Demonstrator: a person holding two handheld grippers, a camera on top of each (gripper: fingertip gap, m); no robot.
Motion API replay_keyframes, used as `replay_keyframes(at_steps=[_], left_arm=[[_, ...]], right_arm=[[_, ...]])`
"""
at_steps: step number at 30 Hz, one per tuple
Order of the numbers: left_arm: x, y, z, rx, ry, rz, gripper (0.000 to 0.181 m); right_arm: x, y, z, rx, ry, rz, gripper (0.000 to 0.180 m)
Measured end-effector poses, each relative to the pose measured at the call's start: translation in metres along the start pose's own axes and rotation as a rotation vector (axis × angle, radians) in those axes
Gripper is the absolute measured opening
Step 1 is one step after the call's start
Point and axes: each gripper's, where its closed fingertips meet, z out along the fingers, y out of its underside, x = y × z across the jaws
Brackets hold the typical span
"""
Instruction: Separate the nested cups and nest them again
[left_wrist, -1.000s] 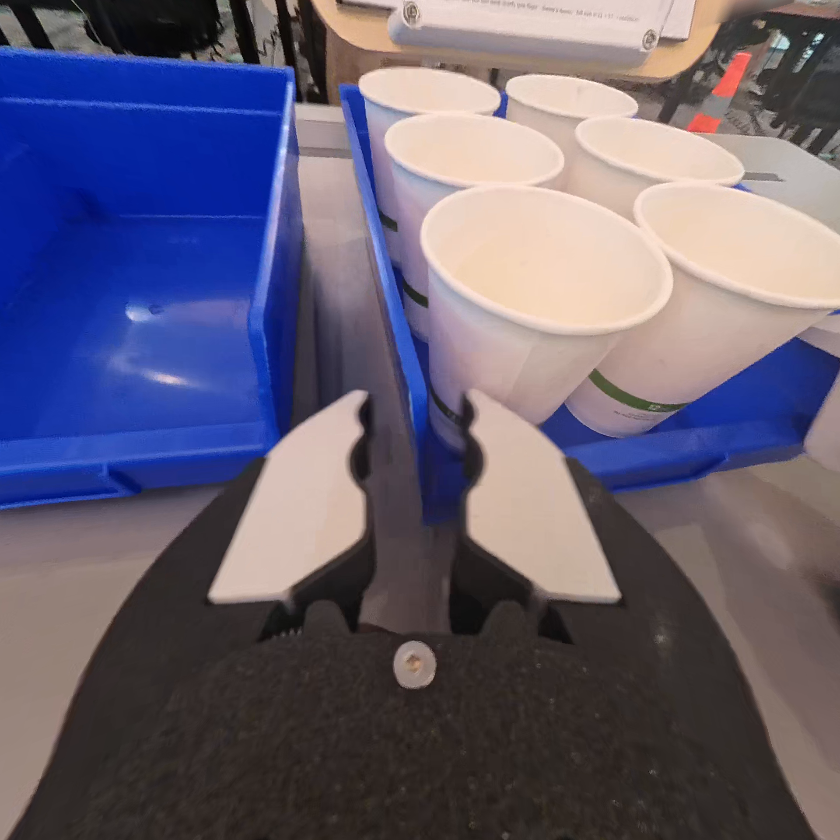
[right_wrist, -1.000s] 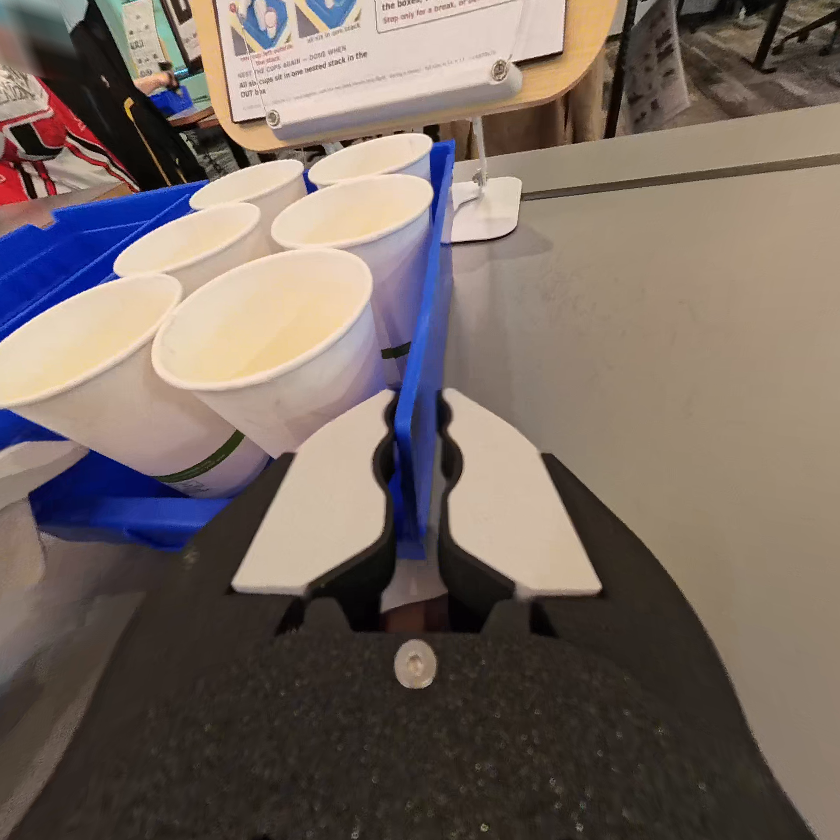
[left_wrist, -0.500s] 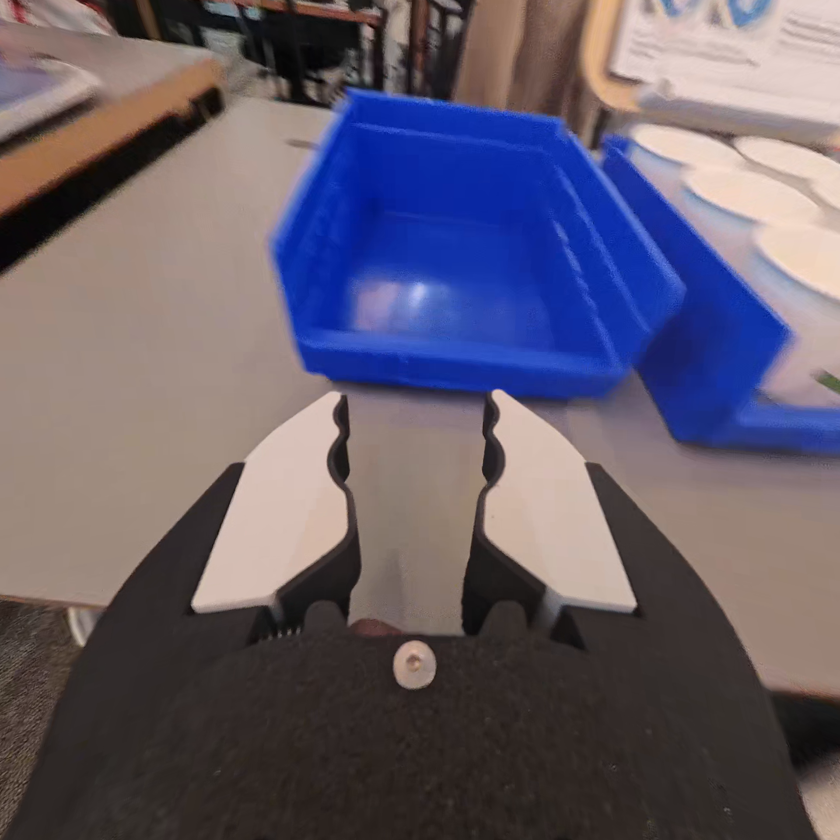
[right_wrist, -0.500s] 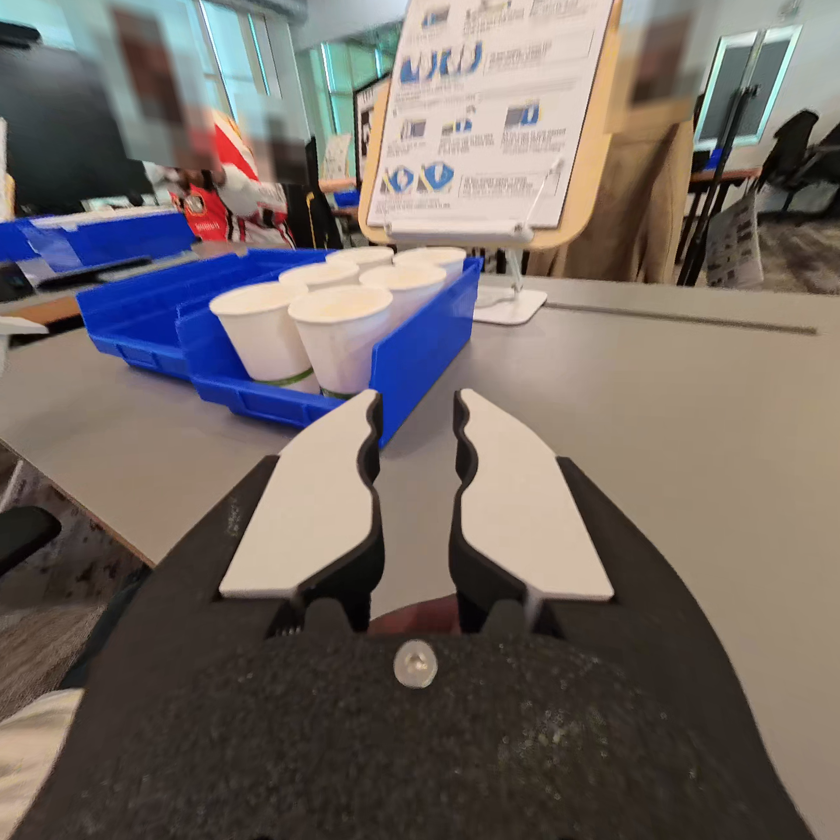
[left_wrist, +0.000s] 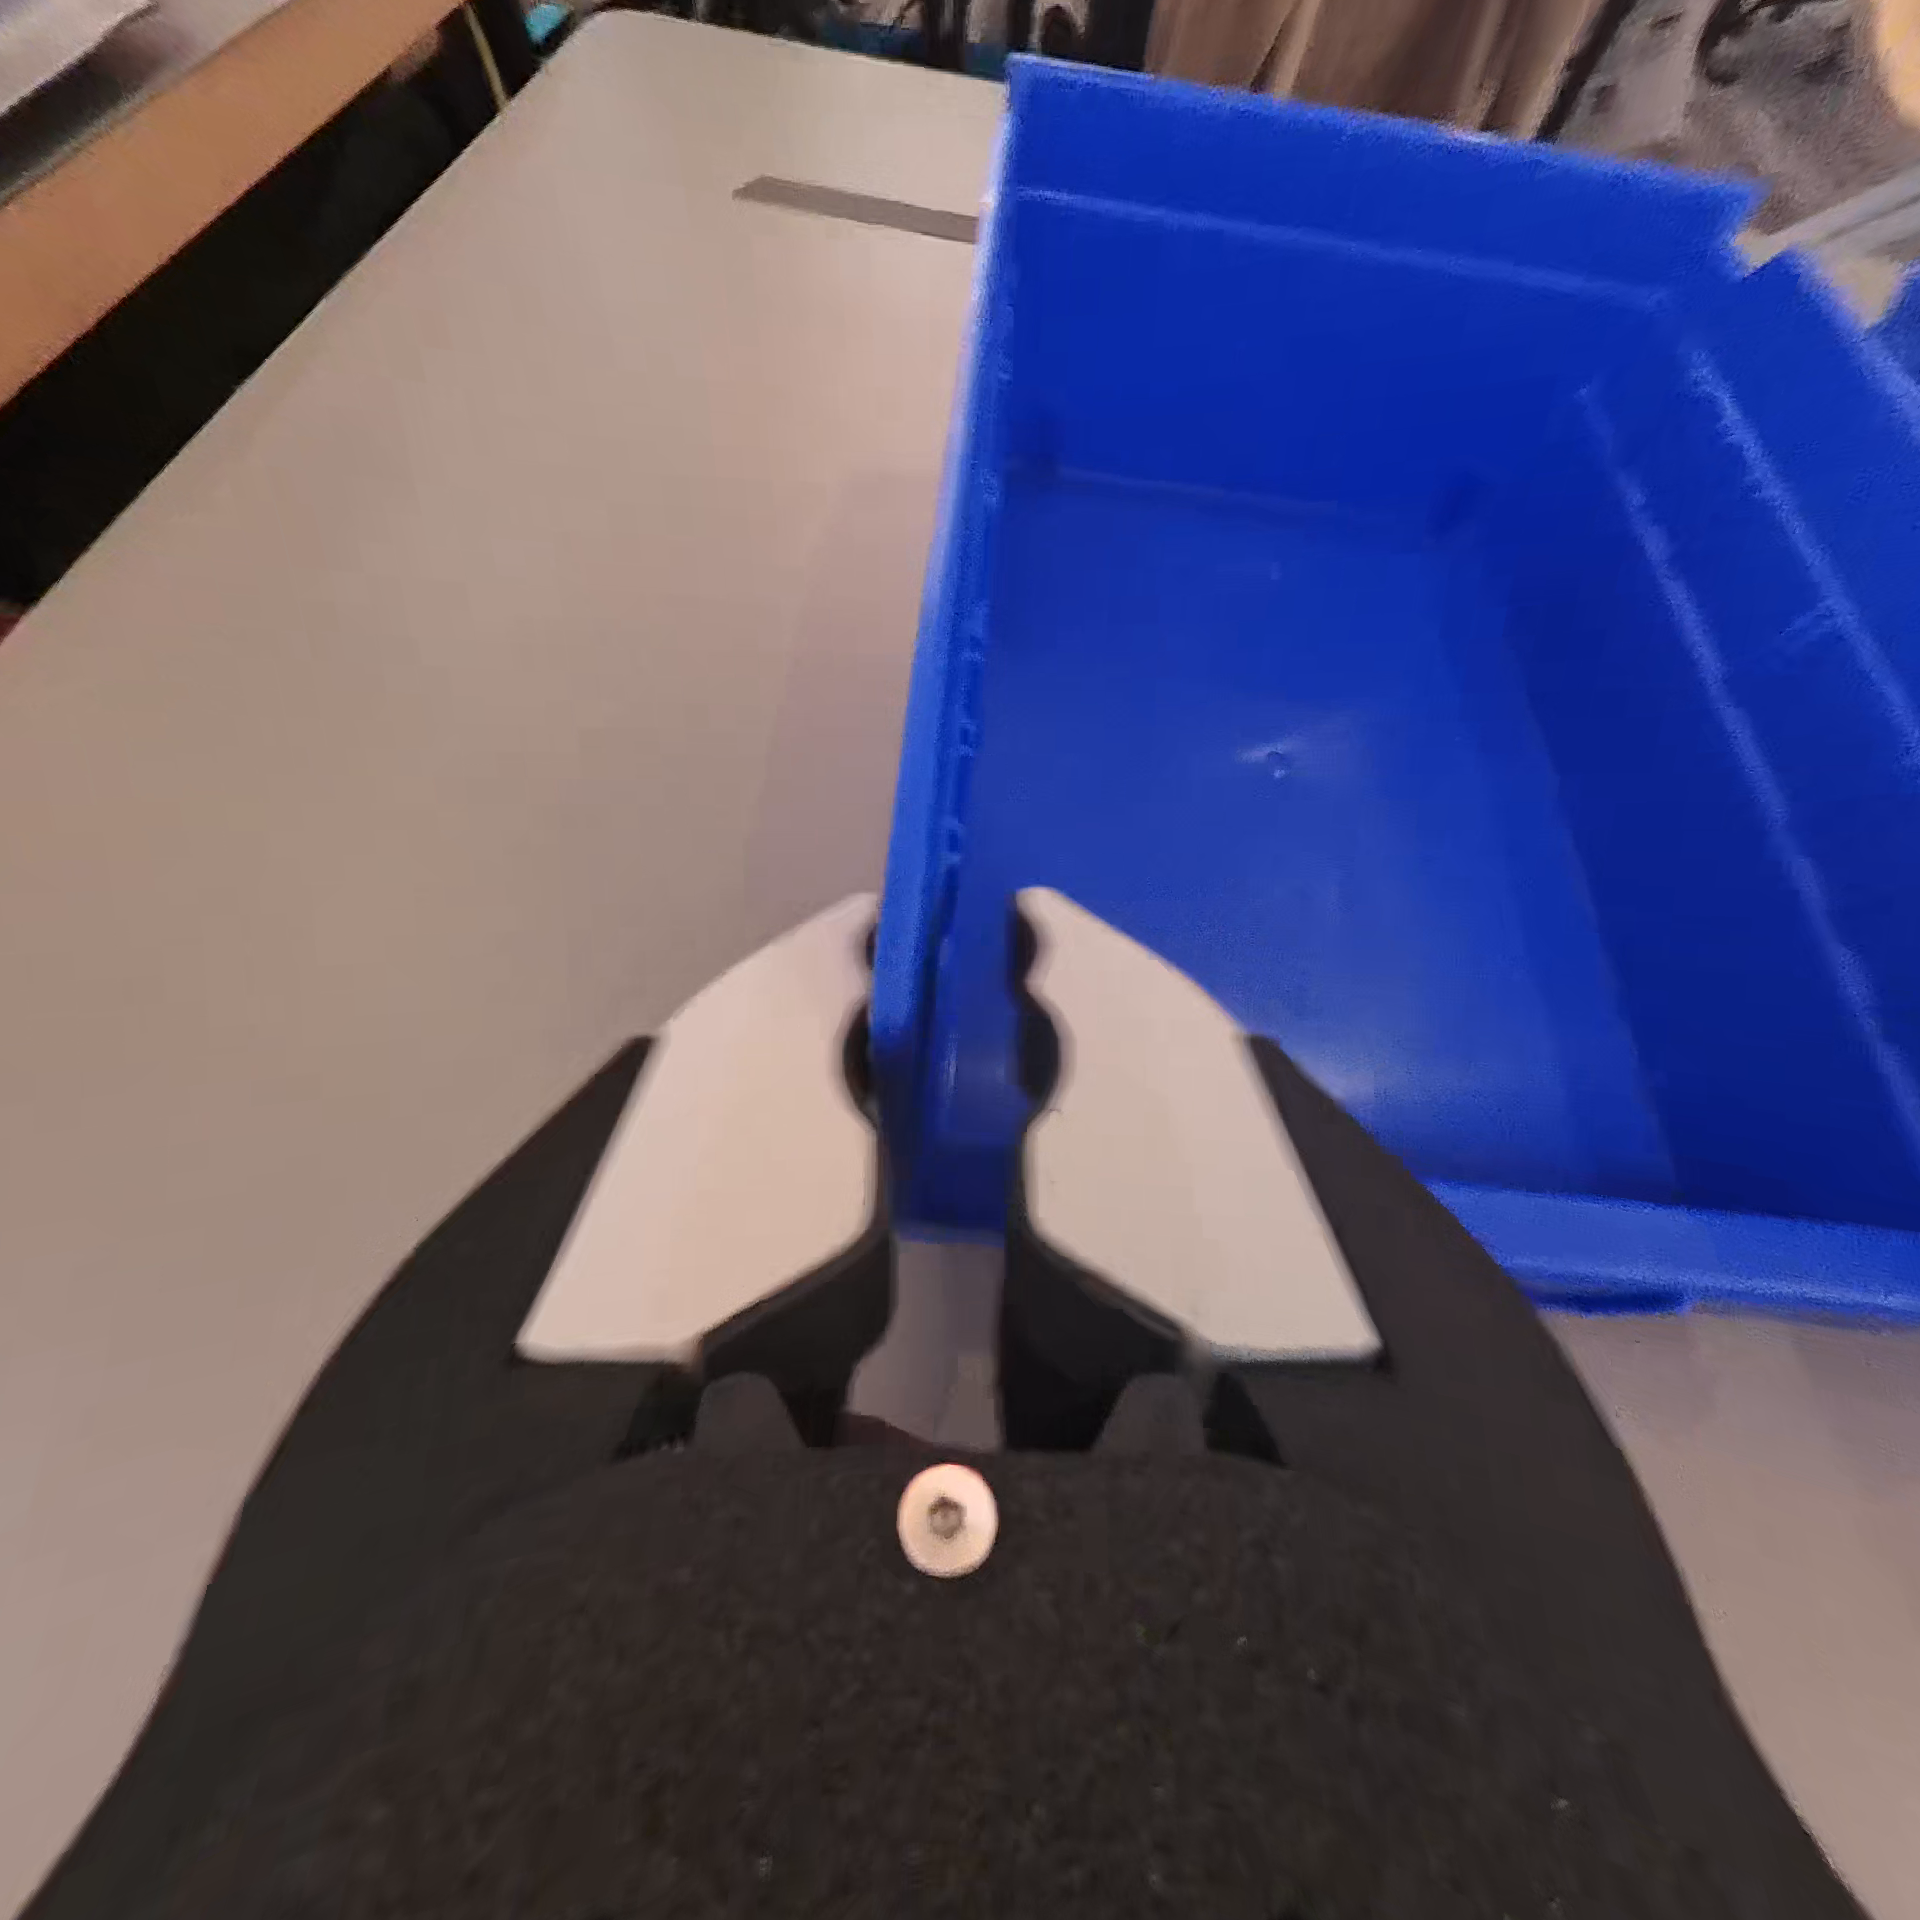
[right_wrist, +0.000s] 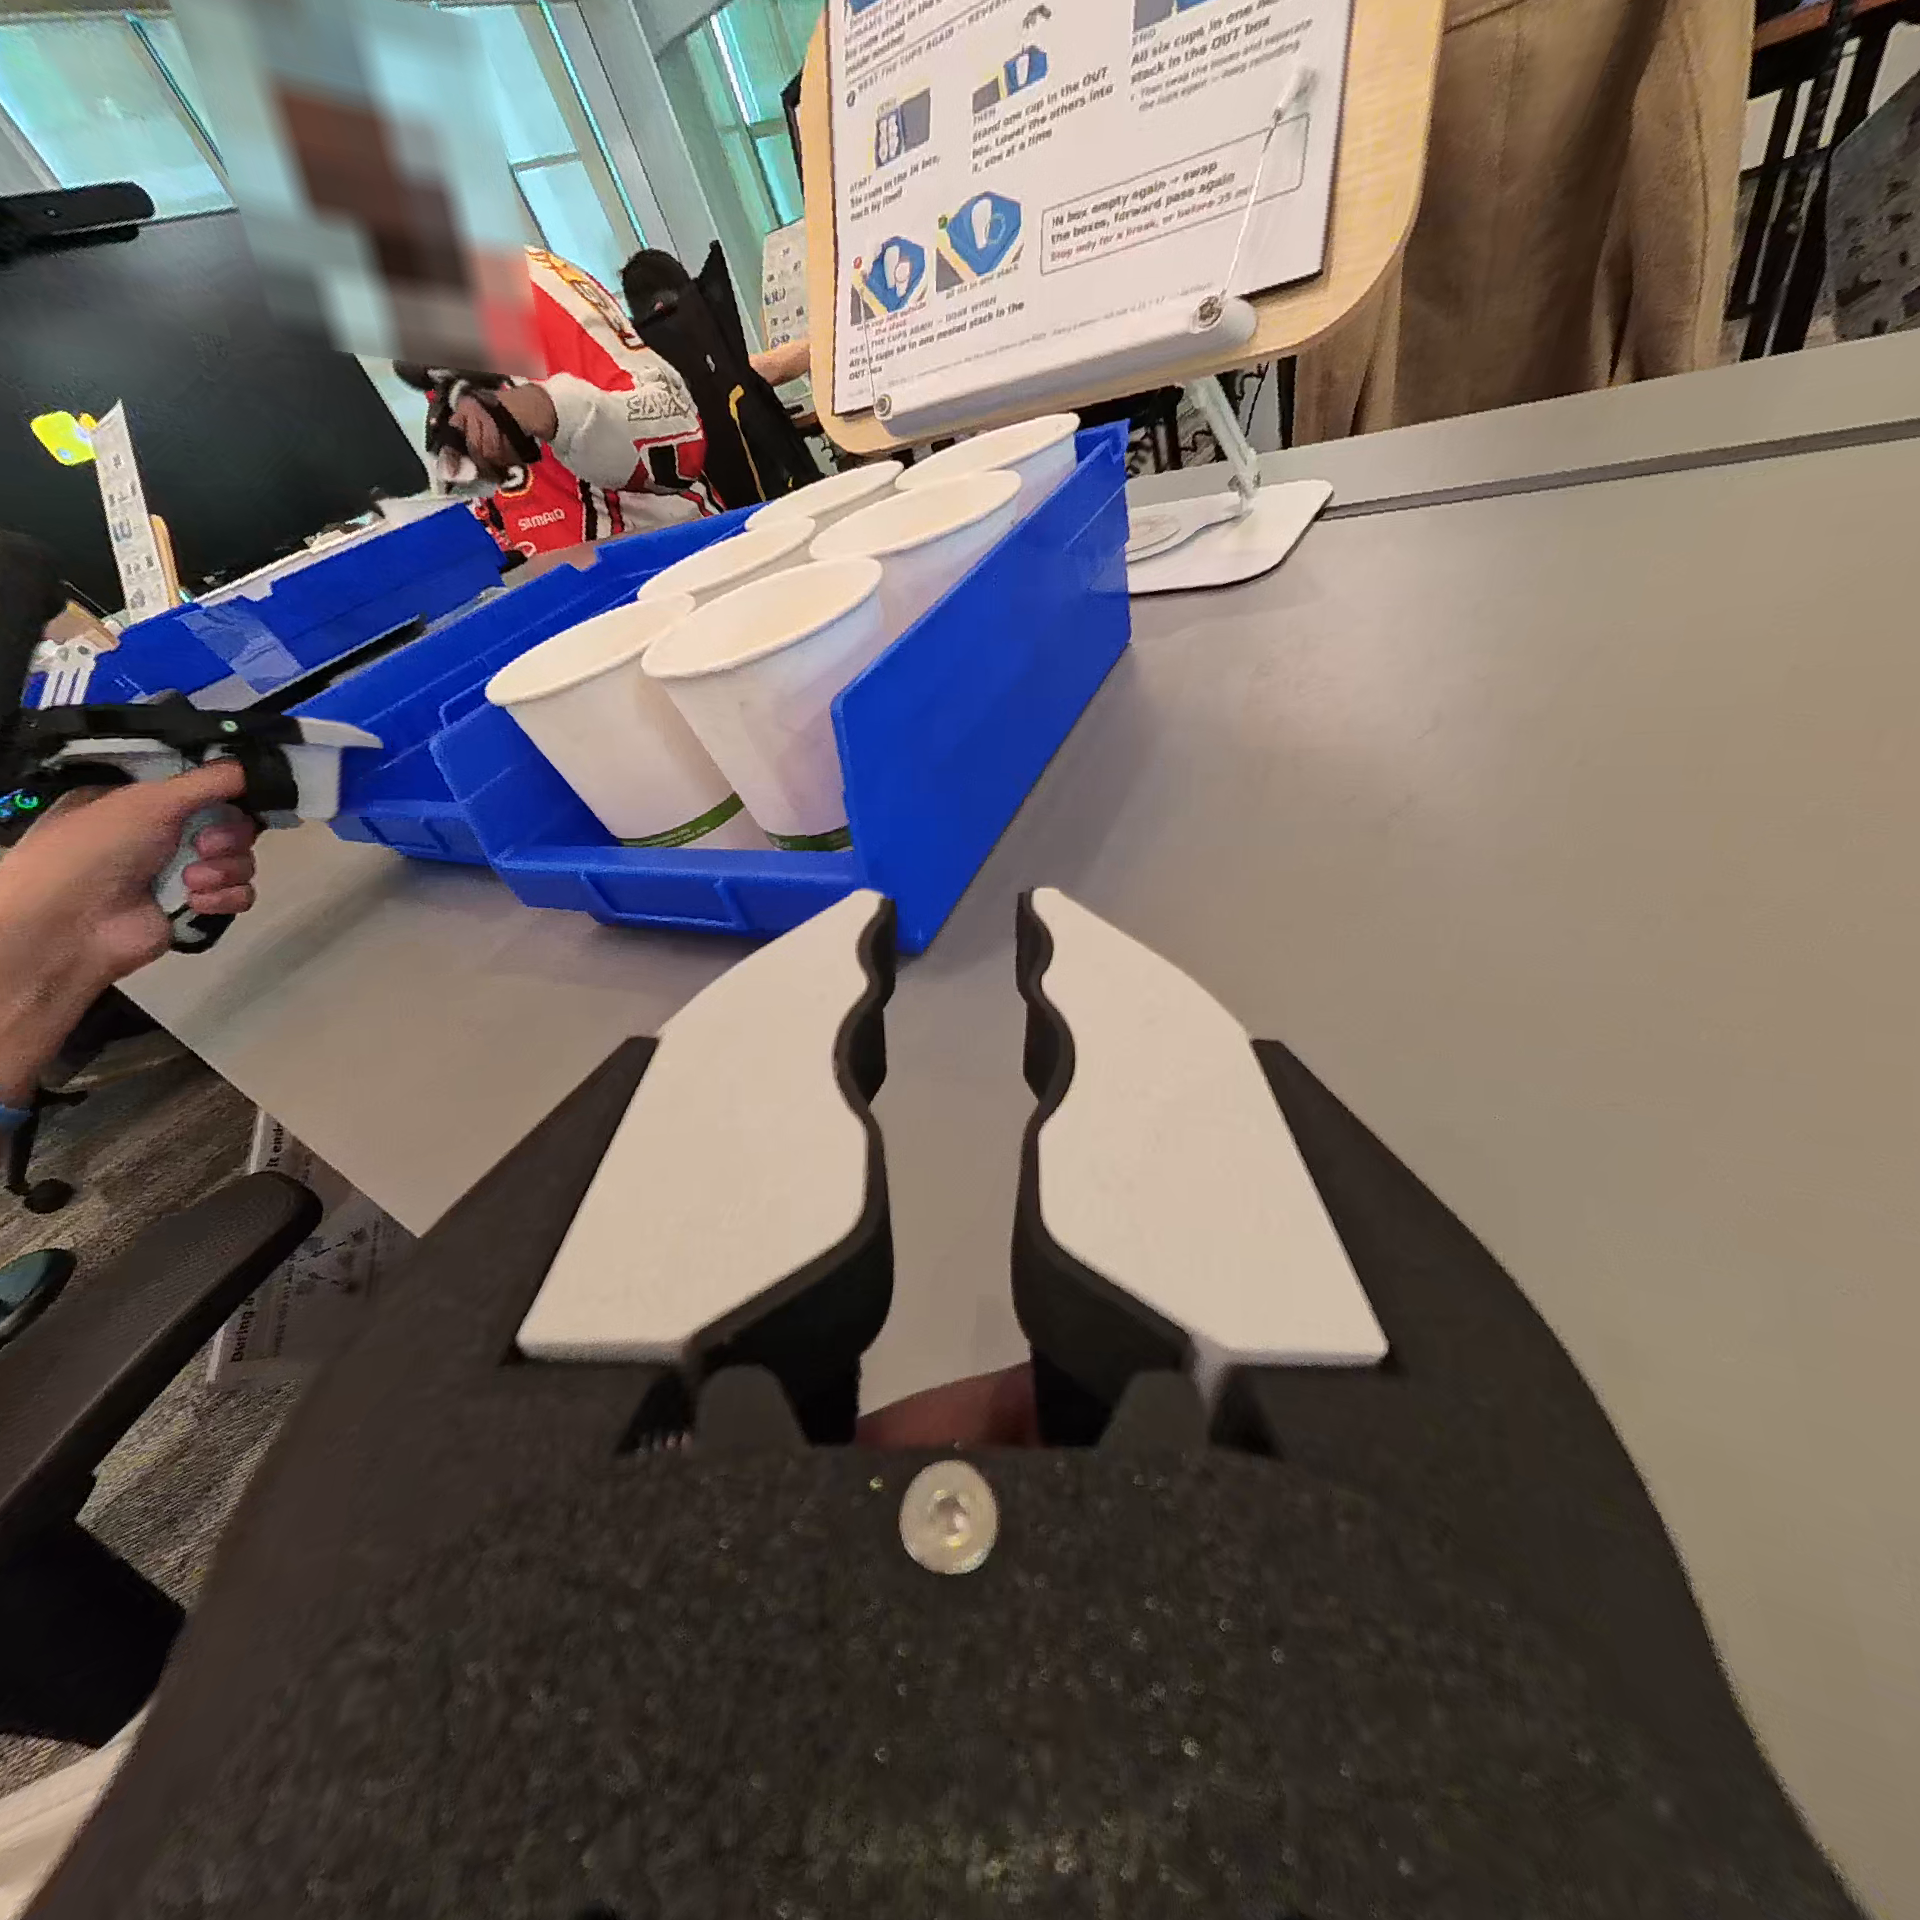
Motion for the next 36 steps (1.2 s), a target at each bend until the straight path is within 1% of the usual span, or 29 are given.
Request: replay_keyframes(at_steps=[1,2,3,7,10,12,14,16,18,20,21,22,24,25,26,29,31,34,36], left_arm=[[-0.001,0.000,-0.002,0.010,-0.002,-0.010,0.005],[0.001,0.002,-0.004,0.012,0.013,-0.027,0.003],[0.003,0.004,-0.007,0.013,0.022,-0.047,0.003],[0.006,0.022,-0.037,0.037,-0.048,-0.038,0.003],[0.013,0.042,-0.070,0.066,-0.074,-0.017,0.004],[0.018,0.056,-0.095,0.085,-0.076,-0.032,0.004],[0.022,0.069,-0.117,0.102,-0.073,-0.045,0.004],[0.027,0.082,-0.138,0.113,-0.059,-0.063,0.005],[0.032,0.093,-0.158,0.120,-0.049,-0.082,0.005],[0.038,0.101,-0.170,0.129,-0.030,-0.087,0.004],[0.041,0.104,-0.174,0.131,-0.021,-0.079,0.005],[0.044,0.106,-0.177,0.135,-0.023,-0.068,0.005],[0.047,0.108,-0.182,0.151,-0.076,-0.032,0.005],[0.047,0.109,-0.184,0.160,-0.111,-0.012,0.005],[0.046,0.110,-0.187,0.178,-0.146,-0.008,0.005],[0.048,0.108,-0.198,0.274,-0.196,-0.014,0.005],[0.052,0.100,-0.210,0.355,-0.247,-0.002,0.005],[0.067,0.071,-0.235,0.505,-0.289,0.036,0.005],[0.084,0.044,-0.248,0.599,-0.287,0.067,0.004]], right_arm=[[-0.003,0.002,0.001,-0.005,-0.005,-0.004,0.022],[-0.007,0.004,0.002,-0.008,-0.005,-0.019,0.022],[-0.011,0.006,0.005,-0.010,0.000,-0.037,0.022],[-0.049,0.028,0.026,-0.064,0.001,-0.055,0.023],[-0.091,0.056,0.053,-0.162,0.018,-0.142,0.032],[-0.133,0.071,0.074,-0.220,-0.038,-0.196,0.034],[-0.181,0.082,0.093,-0.245,-0.130,-0.196,0.039],[-0.218,0.089,0.109,-0.261,-0.187,-0.217,0.046],[-0.238,0.093,0.123,-0.260,-0.194,-0.253,0.052],[-0.244,0.099,0.135,-0.274,-0.174,-0.288,0.047],[-0.248,0.100,0.140,-0.269,-0.194,-0.286,0.055],[-0.252,0.100,0.143,-0.274,-0.218,-0.251,0.053],[-0.251,0.097,0.148,-0.283,-0.199,-0.231,0.041],[-0.247,0.093,0.150,-0.271,-0.169,-0.242,0.029],[-0.242,0.085,0.152,-0.235,-0.125,-0.243,0.010],[-0.245,0.071,0.154,-0.175,-0.107,-0.287,0.005],[-0.249,0.056,0.152,-0.107,-0.090,-0.298,0.004],[-0.250,0.014,0.140,0.040,-0.073,-0.288,0.003],[-0.245,-0.021,0.127,0.139,-0.056,-0.285,0.003]])
